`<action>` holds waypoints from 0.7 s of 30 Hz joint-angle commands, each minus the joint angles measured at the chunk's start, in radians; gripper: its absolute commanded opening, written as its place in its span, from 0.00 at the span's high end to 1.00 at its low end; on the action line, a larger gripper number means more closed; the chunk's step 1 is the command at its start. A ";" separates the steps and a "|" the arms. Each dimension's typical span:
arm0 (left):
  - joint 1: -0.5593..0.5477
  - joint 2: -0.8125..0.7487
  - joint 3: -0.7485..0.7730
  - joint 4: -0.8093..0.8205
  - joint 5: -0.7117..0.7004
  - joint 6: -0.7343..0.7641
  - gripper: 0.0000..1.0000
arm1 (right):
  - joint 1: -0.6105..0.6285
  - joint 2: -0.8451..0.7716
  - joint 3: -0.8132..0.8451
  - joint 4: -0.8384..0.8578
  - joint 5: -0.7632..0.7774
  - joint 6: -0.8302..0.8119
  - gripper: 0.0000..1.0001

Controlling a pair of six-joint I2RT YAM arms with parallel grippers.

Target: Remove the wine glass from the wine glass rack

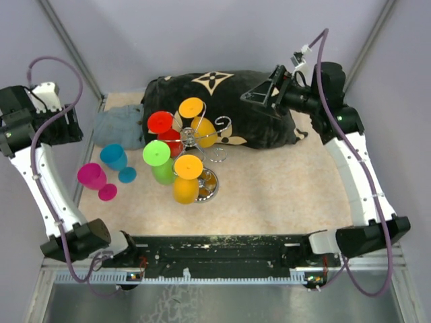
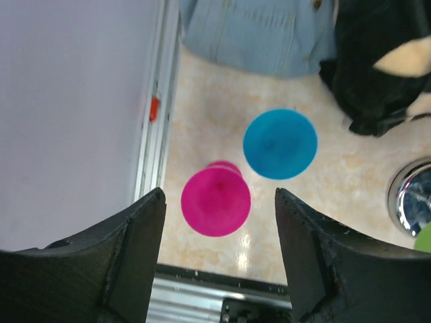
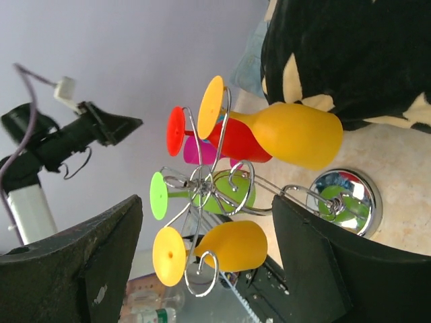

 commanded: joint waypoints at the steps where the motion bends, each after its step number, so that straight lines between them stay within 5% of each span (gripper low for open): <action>1: -0.003 -0.060 0.076 0.047 0.101 -0.036 0.28 | 0.002 0.111 0.181 0.013 -0.080 -0.026 0.23; 11: -0.003 -0.104 0.089 0.074 0.329 -0.162 0.28 | 0.016 0.557 0.692 -0.122 -0.253 -0.014 0.25; 21: -0.019 -0.013 0.148 0.085 0.736 -0.411 0.31 | 0.048 0.425 0.499 -0.078 -0.181 -0.044 0.24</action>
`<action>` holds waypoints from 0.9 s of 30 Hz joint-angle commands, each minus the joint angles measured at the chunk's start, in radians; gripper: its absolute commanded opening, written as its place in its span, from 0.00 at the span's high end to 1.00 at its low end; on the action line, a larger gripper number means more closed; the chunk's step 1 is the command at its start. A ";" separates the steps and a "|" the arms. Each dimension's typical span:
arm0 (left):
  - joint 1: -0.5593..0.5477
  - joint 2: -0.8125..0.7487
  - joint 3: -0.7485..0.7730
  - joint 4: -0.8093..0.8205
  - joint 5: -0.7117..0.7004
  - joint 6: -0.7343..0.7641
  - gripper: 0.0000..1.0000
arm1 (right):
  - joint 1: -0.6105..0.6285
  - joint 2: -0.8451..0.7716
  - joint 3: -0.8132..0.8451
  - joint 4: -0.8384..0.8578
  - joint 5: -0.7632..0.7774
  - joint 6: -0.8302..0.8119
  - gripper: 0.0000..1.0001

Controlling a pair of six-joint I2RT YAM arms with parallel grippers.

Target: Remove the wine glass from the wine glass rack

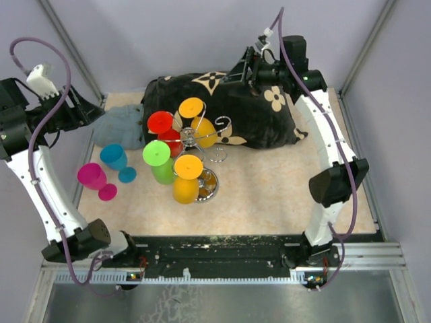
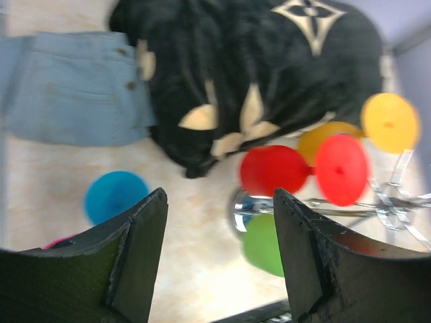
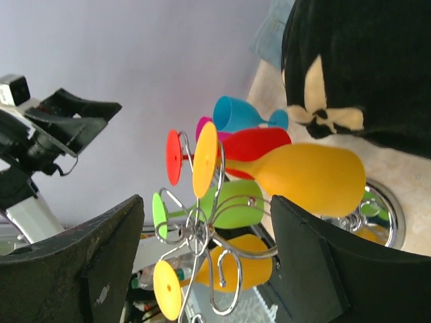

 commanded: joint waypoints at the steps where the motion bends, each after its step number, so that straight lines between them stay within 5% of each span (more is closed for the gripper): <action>1: -0.014 0.030 -0.004 0.041 0.294 -0.187 0.31 | 0.006 -0.168 -0.085 0.047 0.035 -0.032 0.23; 9: -0.063 -0.034 -0.218 0.279 0.498 -0.489 0.29 | 0.007 -0.389 -0.214 -0.037 0.133 -0.100 0.20; 18: -0.189 0.040 -0.346 0.308 0.526 -0.497 0.32 | 0.007 -0.562 -0.350 -0.038 0.188 -0.057 0.20; 27: -0.200 -0.023 -0.465 0.299 0.501 -0.493 0.33 | 0.014 -0.734 -0.466 -0.080 0.243 -0.007 0.20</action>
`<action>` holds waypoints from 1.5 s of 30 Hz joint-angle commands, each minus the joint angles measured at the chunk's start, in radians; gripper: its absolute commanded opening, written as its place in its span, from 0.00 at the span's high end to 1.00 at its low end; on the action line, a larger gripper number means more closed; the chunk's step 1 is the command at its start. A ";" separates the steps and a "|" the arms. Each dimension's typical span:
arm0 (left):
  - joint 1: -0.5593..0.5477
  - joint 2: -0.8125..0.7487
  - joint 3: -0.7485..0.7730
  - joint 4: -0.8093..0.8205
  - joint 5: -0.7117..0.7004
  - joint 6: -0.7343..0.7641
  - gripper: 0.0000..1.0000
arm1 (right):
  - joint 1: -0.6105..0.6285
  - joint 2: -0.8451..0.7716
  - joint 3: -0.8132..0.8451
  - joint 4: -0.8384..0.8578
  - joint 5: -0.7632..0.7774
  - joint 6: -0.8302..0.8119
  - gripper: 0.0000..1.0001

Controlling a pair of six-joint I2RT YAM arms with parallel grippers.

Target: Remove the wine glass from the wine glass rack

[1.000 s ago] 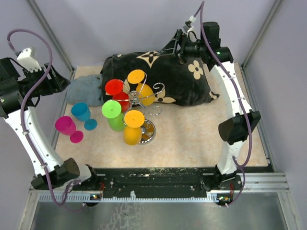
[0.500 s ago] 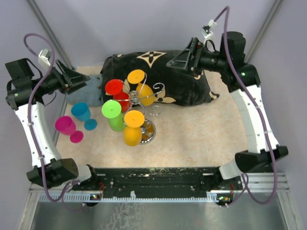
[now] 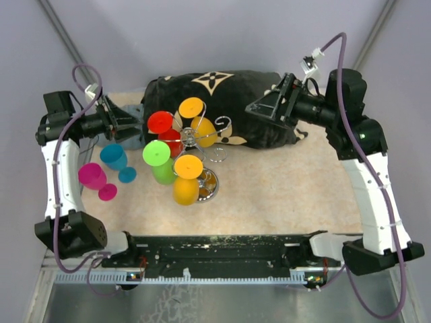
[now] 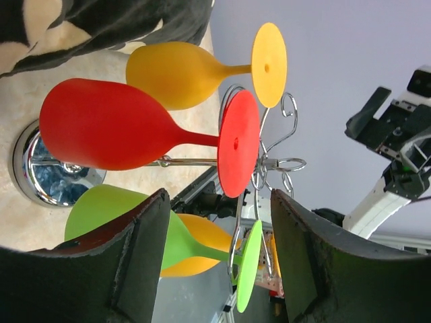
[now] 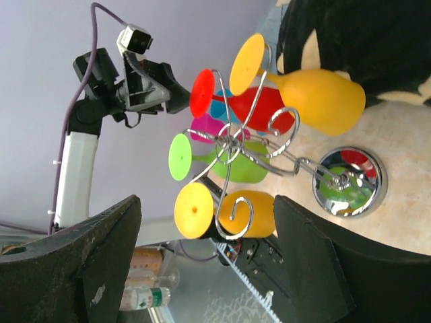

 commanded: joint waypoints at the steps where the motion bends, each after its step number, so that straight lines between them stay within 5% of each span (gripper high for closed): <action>1: 0.000 -0.076 -0.051 0.038 0.002 -0.024 0.33 | 0.014 -0.130 -0.078 0.028 0.030 0.060 0.20; 13: 0.003 -0.104 -0.093 0.039 0.027 -0.050 0.33 | 0.113 -0.287 -0.309 0.072 0.132 0.144 0.20; 45: -0.087 0.045 0.031 0.067 -0.003 -0.056 0.54 | 0.113 -0.254 -0.311 0.100 0.126 0.122 0.20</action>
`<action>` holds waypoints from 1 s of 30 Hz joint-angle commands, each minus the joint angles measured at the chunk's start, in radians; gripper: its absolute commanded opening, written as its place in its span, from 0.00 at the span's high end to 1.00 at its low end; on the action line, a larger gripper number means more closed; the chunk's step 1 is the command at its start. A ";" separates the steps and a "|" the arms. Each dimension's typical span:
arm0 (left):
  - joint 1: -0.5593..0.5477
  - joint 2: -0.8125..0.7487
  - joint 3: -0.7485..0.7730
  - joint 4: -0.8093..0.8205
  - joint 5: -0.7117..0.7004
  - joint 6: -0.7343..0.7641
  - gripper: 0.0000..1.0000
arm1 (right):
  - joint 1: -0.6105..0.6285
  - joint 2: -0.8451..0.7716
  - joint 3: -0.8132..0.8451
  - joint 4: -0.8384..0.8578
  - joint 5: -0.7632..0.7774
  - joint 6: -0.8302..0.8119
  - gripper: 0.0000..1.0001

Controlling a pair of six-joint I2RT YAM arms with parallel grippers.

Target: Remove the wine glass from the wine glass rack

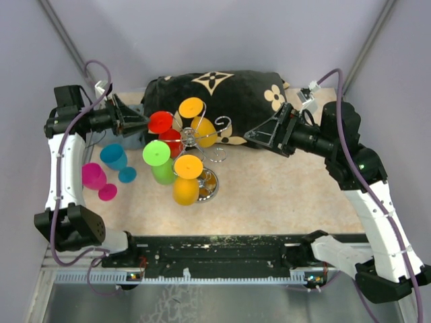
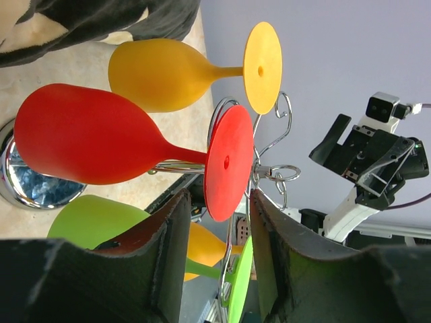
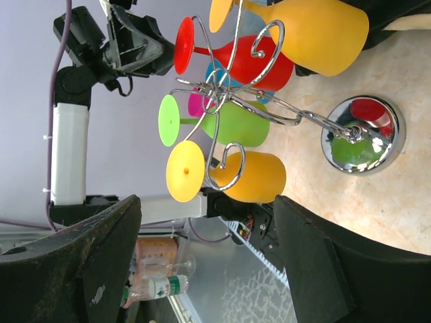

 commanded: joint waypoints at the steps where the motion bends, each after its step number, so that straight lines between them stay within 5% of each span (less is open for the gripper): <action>1: -0.011 0.003 0.017 0.028 0.006 0.004 0.55 | 0.005 -0.002 0.008 0.066 0.000 -0.004 0.20; 30: -0.026 0.000 -0.022 0.069 0.043 -0.015 0.80 | 0.005 -0.006 0.008 0.065 -0.004 -0.007 0.21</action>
